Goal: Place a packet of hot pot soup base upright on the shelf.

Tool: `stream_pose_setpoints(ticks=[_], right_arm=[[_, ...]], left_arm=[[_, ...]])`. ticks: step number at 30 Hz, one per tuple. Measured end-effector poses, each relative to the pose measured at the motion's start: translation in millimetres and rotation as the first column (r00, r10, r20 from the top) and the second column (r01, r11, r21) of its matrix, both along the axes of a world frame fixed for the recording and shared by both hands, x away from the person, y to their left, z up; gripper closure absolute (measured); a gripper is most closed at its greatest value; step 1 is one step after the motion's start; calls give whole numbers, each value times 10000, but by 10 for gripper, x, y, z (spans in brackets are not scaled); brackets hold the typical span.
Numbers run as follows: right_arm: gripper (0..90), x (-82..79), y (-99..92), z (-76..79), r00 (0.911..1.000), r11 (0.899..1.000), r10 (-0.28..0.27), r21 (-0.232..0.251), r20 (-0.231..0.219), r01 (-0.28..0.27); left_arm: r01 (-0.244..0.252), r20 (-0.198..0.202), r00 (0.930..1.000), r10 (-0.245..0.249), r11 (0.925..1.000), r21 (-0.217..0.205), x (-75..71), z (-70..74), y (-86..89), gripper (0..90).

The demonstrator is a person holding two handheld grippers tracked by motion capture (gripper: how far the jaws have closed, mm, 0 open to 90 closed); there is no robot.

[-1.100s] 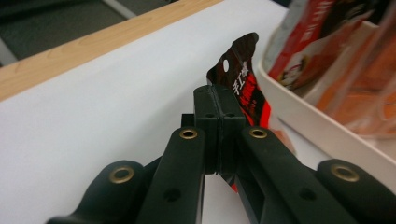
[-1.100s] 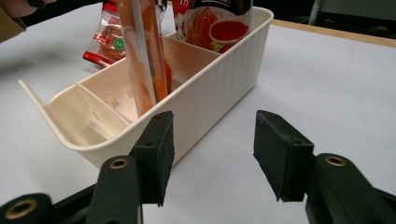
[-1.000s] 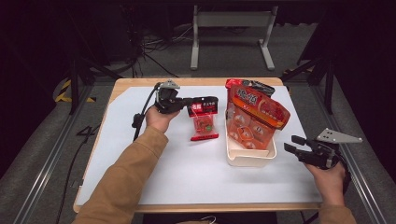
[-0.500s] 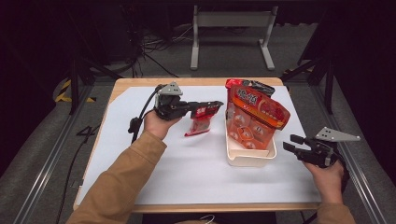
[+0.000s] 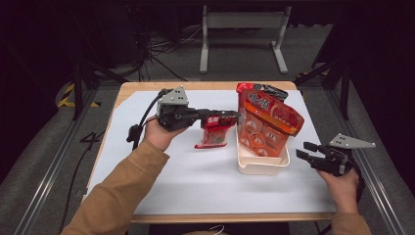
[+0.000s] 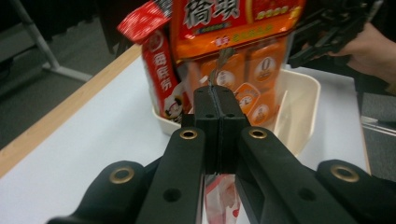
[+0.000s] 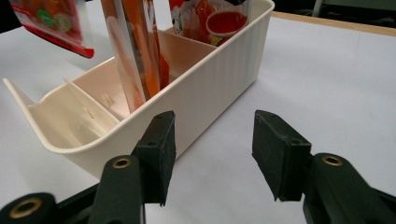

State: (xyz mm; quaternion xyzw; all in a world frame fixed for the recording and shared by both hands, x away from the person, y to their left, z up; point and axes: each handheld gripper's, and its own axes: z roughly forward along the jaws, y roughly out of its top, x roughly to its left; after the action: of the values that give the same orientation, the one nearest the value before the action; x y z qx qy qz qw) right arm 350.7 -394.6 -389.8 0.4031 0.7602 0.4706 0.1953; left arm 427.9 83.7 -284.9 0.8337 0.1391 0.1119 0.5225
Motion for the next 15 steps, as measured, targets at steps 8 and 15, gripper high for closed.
stream_pose_setpoints(ticks=[8,15], right_arm=[[491,5,-13,-22,10000,10000,-34,37,-49,34],[490,22,-69,-100,9997,9996,-81,269,-241,88]], left_arm=[[372,764,9964,-367,9993,-60,-198,173,-25,900],[768,1083,9914,-739,9968,-227,-284,289,-68,900]])
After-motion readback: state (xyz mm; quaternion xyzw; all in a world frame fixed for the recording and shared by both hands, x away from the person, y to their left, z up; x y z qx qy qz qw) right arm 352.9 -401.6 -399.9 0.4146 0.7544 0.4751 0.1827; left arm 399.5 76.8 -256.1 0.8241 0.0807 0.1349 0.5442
